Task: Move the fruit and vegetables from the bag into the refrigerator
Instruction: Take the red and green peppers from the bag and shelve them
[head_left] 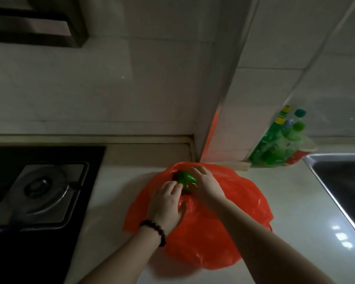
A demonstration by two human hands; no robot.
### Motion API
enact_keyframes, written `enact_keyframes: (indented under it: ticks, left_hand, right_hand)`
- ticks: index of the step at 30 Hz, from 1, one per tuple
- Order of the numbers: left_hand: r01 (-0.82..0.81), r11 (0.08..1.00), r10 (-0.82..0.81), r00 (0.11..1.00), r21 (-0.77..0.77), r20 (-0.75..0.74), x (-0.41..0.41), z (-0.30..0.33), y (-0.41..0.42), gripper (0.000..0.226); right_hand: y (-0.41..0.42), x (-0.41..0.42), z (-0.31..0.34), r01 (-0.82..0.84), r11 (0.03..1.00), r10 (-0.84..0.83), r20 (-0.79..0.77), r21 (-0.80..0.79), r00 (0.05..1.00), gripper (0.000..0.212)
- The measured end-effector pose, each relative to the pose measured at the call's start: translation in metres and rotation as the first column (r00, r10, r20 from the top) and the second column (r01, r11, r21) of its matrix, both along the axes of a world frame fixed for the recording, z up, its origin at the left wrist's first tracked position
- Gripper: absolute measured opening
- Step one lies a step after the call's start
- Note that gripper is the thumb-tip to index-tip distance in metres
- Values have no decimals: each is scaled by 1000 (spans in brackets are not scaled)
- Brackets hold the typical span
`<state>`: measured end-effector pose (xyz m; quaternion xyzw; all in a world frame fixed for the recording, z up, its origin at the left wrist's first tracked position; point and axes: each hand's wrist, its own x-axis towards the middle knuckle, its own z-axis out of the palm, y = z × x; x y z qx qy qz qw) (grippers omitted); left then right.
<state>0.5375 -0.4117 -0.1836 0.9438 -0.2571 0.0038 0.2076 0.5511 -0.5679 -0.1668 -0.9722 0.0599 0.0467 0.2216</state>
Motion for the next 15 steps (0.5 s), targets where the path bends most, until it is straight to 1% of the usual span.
enact_keyframes:
  ticks: [4, 7, 8, 11, 15]
  left_hand:
    - [-157, 983, 162, 986, 99, -43, 11, -16, -9, 69]
    - [-251, 949, 277, 953, 193, -122, 19, -27, -5, 79]
    - [-274, 941, 303, 944, 200, -131, 20, -31, -3, 82]
    - [-292, 936, 325, 932, 199, -159, 21, -34, 2, 89]
    - [-314, 921, 367, 898, 232, -242, 17, -43, 12, 93]
  right_hand:
    - [-12, 23, -13, -183, 983, 183, -14, 6, 983, 56]
    - [-18, 35, -20, -305, 952, 305, -24, -3, 952, 58]
    - [-19, 39, -22, -335, 942, 334, -35, -4, 942, 59]
    - [-23, 44, -30, -384, 923, 382, -80, -12, 921, 69]
    - [-25, 46, -40, -410, 912, 407, -134, 5, 904, 80]
